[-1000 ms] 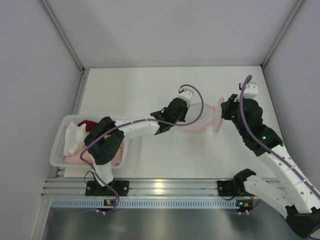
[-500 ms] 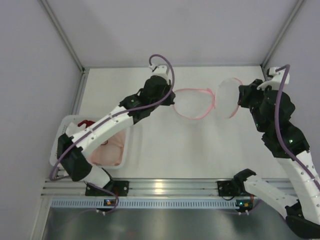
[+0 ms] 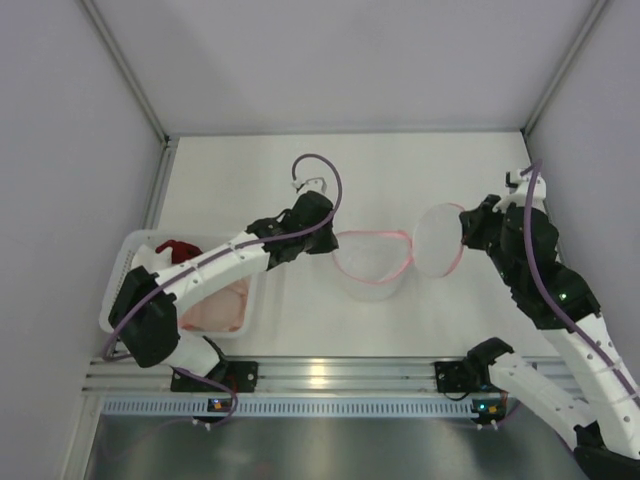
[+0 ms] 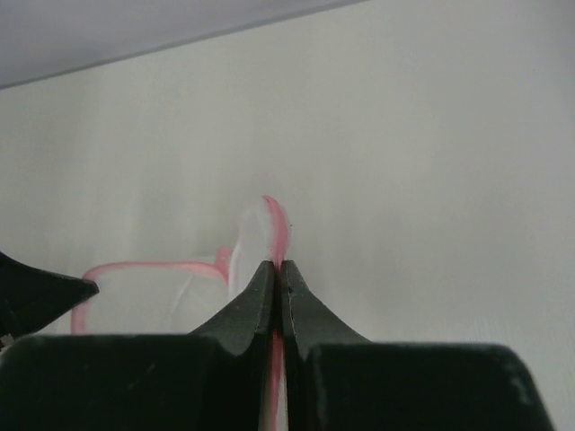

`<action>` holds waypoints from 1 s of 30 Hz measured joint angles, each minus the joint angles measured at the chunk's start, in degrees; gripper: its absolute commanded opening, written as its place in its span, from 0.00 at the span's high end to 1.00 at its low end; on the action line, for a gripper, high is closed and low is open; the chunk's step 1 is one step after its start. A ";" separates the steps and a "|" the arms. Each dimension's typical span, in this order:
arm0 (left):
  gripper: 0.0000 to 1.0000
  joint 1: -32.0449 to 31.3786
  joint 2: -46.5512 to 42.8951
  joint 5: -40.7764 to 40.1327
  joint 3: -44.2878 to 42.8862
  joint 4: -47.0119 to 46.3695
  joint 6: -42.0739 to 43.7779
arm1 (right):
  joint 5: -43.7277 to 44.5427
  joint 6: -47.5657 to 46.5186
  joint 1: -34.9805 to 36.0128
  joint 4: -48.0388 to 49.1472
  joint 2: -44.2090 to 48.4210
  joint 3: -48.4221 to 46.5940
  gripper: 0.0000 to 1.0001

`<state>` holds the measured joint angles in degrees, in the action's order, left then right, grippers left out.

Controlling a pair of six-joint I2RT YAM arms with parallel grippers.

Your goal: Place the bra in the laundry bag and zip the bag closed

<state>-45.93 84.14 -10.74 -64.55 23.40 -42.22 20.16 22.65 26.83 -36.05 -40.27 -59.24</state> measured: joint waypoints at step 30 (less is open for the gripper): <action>1.00 -2.56 2.64 -0.44 3.48 -2.89 -4.52 | -21.00 3.02 0.76 7.10 -13.20 18.25 0.27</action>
<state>-48.49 86.78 -11.18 -61.08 20.51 -46.74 -0.84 25.67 27.59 -28.95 -53.47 -40.99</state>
